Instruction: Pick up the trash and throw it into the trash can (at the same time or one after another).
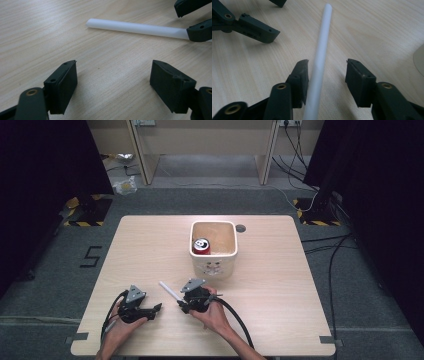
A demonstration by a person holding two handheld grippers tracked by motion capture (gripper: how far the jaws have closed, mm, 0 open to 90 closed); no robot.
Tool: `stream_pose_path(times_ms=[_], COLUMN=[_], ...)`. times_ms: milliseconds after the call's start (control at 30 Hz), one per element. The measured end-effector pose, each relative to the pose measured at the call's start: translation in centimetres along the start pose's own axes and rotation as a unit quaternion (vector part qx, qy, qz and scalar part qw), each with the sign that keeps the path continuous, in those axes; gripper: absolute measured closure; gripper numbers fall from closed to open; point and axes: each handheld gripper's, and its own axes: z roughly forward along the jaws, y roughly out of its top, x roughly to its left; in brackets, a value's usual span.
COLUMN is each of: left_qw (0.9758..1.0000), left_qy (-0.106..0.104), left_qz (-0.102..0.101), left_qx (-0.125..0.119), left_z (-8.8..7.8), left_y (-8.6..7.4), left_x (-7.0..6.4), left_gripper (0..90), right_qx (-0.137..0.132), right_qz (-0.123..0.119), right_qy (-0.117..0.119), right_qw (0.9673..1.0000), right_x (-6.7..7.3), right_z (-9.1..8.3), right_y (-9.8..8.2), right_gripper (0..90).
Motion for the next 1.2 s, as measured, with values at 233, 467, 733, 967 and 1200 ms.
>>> stream_pose_path(times_ms=[233,467,733,967,1200], left_qw=[1.0000,1.0000,1.0000,1.0000,1.0000], left_qy=[0.000,0.000,0.000,0.000,0.000], left_qz=[0.000,0.000,0.000,0.000,0.000], left_qx=[0.000,0.000,0.000,0.000,0.000], left_z=[0.0,0.0,0.0,0.0,0.0], left_y=[0.0,0.0,0.0,0.0,0.0], left_x=[0.0,0.0,0.0,0.0,0.0], left_gripper=[21.2,21.2,21.2,21.2,21.2], right_qx=[0.006,0.003,0.000,-0.035,-0.070], right_qz=[-0.005,-0.009,-0.002,0.018,0.026], right_qy=[0.008,0.020,0.030,0.035,0.051], right_qw=[0.9999,0.9998,0.9996,0.9986,0.9959], right_x=[0.2,0.6,0.2,-0.6,-0.9], right_z=[0.1,0.1,-0.1,-2.0,-4.3], right_y=[-0.1,-0.4,-0.6,0.0,1.0], right_gripper=[65.6,78.3,79.4,79.4,79.4])
